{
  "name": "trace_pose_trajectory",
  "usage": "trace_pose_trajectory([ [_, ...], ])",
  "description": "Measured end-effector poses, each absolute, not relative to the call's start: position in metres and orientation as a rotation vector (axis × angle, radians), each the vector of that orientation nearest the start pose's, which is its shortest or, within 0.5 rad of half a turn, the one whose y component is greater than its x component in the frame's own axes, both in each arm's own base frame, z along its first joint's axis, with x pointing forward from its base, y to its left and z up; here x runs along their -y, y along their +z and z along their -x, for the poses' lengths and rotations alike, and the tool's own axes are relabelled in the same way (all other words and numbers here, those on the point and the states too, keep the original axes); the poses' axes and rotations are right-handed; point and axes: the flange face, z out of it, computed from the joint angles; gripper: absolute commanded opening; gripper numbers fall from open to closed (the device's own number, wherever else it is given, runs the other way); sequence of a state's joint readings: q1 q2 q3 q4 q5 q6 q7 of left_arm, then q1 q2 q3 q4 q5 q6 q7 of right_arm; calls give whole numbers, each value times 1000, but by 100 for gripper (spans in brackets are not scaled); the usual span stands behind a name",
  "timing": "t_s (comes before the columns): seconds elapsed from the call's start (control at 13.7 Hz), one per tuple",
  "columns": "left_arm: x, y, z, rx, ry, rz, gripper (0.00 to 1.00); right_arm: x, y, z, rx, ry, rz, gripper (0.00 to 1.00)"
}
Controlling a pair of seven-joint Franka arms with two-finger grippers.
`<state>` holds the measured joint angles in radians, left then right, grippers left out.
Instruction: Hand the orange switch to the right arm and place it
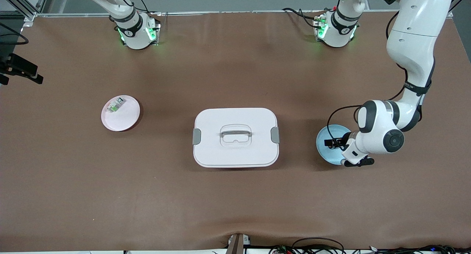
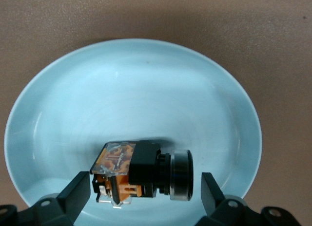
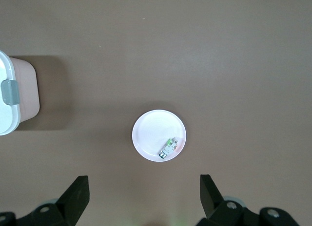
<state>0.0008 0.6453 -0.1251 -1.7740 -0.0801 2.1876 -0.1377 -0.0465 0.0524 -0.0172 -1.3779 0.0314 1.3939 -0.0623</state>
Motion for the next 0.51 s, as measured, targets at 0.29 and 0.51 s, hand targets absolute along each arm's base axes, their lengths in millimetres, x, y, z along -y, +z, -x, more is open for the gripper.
trace_pose_trajectory([
  [0.29,75,182,-631,131,379,3218,100,30,670,-550,11,55,3136,100],
  [0.51,75,183,-632,126,368,3216,100,30,671,-550,13,55,3144,100],
])
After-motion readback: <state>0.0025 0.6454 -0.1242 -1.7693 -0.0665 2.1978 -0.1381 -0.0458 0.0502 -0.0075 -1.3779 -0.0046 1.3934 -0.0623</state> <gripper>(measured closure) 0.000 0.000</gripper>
